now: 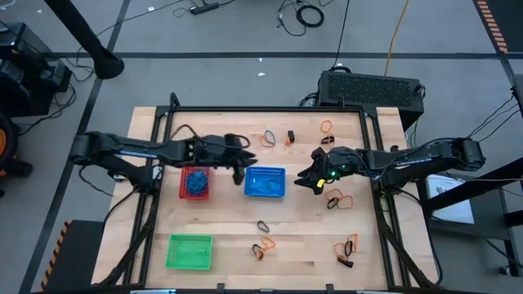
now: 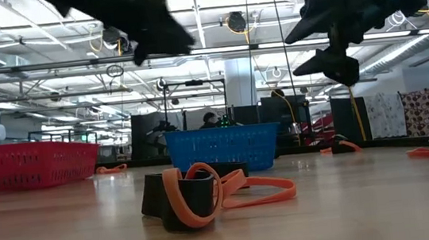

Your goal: Sort rubber bands into baskets

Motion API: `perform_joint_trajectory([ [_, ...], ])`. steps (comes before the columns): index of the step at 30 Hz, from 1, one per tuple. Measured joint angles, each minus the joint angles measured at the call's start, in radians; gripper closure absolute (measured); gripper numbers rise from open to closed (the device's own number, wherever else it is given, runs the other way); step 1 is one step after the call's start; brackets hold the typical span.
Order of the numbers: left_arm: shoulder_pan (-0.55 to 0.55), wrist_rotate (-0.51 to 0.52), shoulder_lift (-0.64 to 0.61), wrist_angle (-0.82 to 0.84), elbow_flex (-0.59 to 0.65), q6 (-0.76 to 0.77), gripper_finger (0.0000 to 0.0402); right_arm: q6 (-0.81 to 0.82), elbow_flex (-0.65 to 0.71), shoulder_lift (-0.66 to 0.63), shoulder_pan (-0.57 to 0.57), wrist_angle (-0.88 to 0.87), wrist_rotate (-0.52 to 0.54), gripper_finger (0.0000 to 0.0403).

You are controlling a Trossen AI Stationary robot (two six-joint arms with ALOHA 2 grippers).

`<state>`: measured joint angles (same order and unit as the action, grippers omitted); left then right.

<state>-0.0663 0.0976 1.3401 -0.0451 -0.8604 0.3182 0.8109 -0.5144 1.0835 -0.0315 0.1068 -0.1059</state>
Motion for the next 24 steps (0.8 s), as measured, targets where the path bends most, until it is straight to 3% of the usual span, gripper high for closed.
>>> perform_joint_trajectory([
  [3,0.001,-0.028,0.094,-0.059,-0.03,-0.012,0.0292,0.024,0.0,0.002,0.0,0.001,-0.004,0.0151],
  [10,0.004,-0.174,0.325,0.038,-0.203,-0.063,0.0285,0.044,0.0,0.002,0.0,0.002,-0.005,0.0151],
  [16,0.003,-0.158,0.481,0.285,-0.362,-0.065,0.0225,0.068,0.0,0.002,0.0,0.001,-0.005,0.0151],
  [20,0.006,-0.157,0.544,0.305,-0.421,-0.072,0.0189,0.071,0.0,0.002,0.0,0.001,-0.004,0.0151],
  [24,0.008,-0.159,0.595,0.31,-0.428,-0.072,0.0179,0.086,0.0,0.002,0.0,-0.013,0.003,0.0151],
])
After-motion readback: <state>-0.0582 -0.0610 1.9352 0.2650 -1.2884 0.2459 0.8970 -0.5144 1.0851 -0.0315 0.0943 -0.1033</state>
